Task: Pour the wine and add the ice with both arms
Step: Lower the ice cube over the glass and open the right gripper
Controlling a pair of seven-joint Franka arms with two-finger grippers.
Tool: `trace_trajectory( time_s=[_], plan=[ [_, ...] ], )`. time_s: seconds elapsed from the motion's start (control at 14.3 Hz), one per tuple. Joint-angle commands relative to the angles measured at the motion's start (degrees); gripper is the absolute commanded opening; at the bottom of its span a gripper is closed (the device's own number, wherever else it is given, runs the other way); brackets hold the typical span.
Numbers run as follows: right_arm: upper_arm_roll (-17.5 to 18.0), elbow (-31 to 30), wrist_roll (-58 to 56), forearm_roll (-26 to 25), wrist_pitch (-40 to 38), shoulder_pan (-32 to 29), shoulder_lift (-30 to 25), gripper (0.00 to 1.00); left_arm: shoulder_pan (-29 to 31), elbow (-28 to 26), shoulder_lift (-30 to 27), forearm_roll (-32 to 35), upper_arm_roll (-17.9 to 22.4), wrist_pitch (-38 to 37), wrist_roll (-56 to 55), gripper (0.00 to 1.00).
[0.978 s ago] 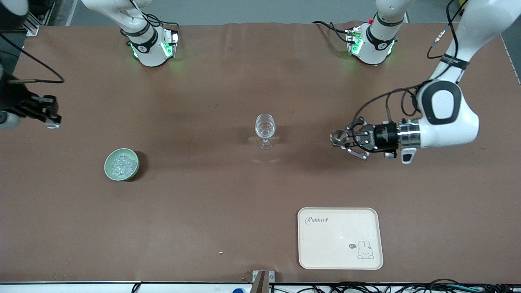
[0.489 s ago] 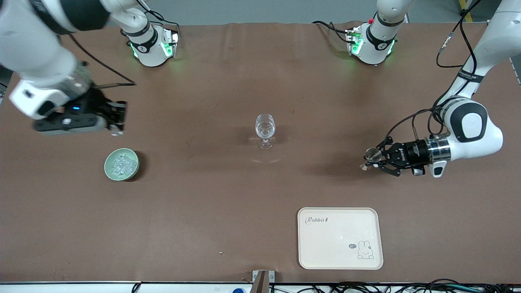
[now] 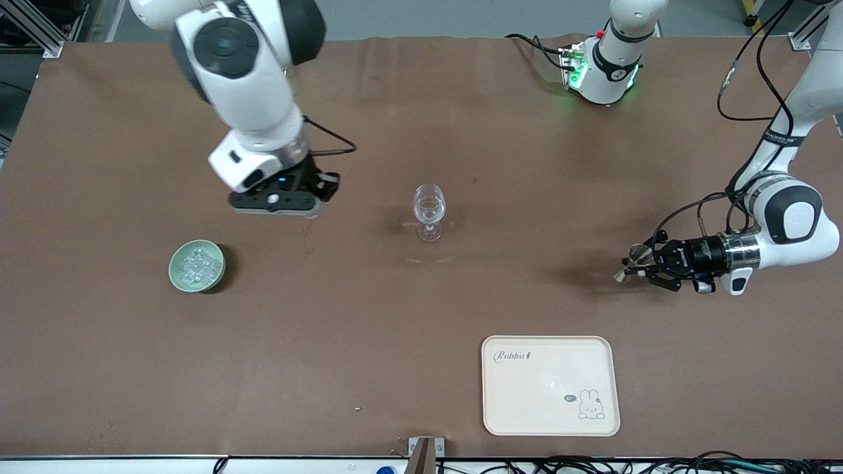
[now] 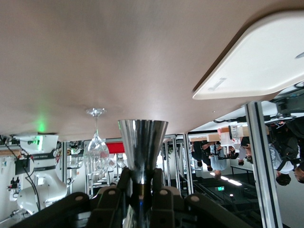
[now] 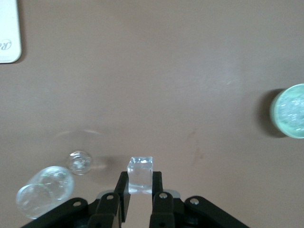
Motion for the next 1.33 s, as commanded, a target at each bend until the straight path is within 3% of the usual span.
trace_trajectory(
  time_s=[0.0, 0.28, 0.7, 1.26],
  plan=[
    [-0.6, 4.1, 4.8, 0.9, 0.7, 3.8, 4.2, 0.0, -0.2, 2.7, 3.0, 1.2, 1.6, -1.5, 2.0, 0.01],
    [-0.6, 7.1, 5.7, 6.3, 2.6, 7.1, 8.5, 0.0, -0.4, 2.8, 6.1, 3.7, 3.9, -2.2, 6.5, 0.01],
    [-0.6, 6.8, 10.2, 6.6, 7.4, 13.4, 12.2, 0.0, -0.3, 5.9, 9.8, 6.0, 6.4, -5.4, 7.1, 0.01],
    [-0.6, 6.5, 10.3, 6.8, 7.6, 15.6, 15.5, 0.0, -1.1, 6.1, 11.0, 6.0, 6.5, -5.4, 3.9, 0.01]
  ],
)
